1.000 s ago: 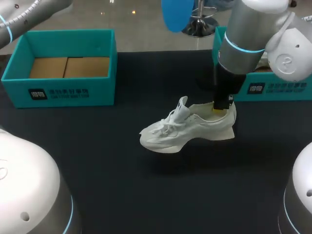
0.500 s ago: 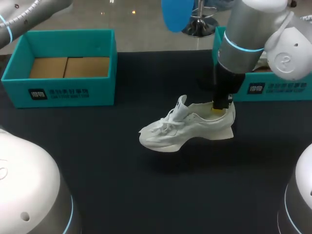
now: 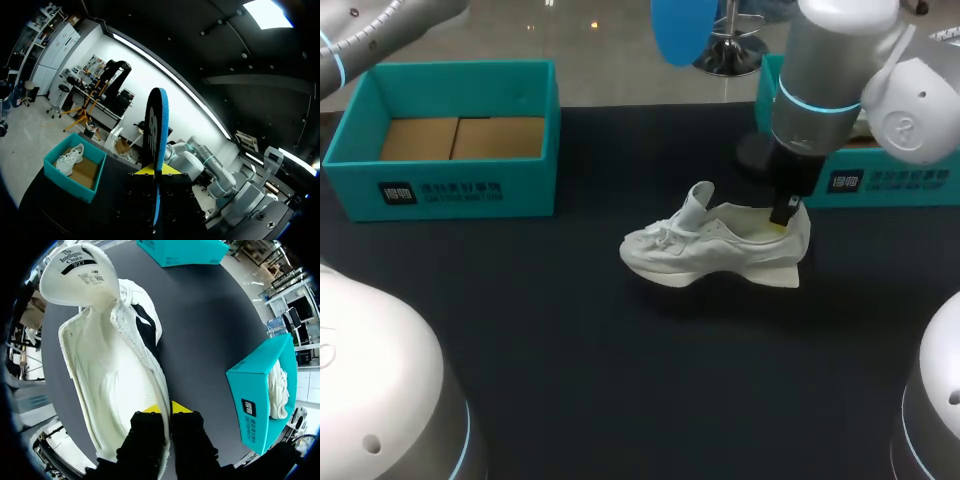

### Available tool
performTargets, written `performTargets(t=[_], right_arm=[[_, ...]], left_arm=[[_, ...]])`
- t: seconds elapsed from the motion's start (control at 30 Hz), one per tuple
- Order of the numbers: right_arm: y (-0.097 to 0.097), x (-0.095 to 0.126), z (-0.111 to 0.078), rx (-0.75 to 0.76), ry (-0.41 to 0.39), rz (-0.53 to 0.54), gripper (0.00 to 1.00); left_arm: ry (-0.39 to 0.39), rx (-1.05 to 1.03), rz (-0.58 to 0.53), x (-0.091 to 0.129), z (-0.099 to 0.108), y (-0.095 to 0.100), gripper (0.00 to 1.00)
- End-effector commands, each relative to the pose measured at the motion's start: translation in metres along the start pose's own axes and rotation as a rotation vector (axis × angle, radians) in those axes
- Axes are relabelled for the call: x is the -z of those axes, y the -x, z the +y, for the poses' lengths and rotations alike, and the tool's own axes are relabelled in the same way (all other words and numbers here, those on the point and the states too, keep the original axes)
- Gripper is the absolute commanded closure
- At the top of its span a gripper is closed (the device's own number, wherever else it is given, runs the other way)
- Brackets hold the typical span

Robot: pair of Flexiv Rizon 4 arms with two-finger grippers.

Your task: Take the shoe out of the shoebox, open the shoe tongue, remove and reinsert the insole, then place the shoe into the shoebox

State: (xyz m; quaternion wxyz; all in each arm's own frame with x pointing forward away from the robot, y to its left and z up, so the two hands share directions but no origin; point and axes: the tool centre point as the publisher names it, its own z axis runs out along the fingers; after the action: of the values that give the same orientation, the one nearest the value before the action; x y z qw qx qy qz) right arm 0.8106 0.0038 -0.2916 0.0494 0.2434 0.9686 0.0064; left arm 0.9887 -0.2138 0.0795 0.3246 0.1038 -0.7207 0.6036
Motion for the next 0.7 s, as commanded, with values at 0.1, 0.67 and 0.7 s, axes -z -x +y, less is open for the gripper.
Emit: performTargets(t=[0.1, 0.67, 0.7], right_arm=[[-0.018, 0.004, -0.01, -0.729, -0.153, -0.031, 1.0], [-0.028, 0.008, -0.008, -0.866, -0.241, -0.021, 1.0], [-0.028, 0.008, -0.008, -0.866, -0.241, -0.021, 1.0]], left_arm=[[-0.003, -0.001, 0.0, 0.0, 0.001, 0.0, 1.0], [-0.003, -0.001, 0.0, 0.0, 0.001, 0.0, 1.0], [-0.003, -0.001, 0.0, 0.0, 0.001, 0.0, 1.0]])
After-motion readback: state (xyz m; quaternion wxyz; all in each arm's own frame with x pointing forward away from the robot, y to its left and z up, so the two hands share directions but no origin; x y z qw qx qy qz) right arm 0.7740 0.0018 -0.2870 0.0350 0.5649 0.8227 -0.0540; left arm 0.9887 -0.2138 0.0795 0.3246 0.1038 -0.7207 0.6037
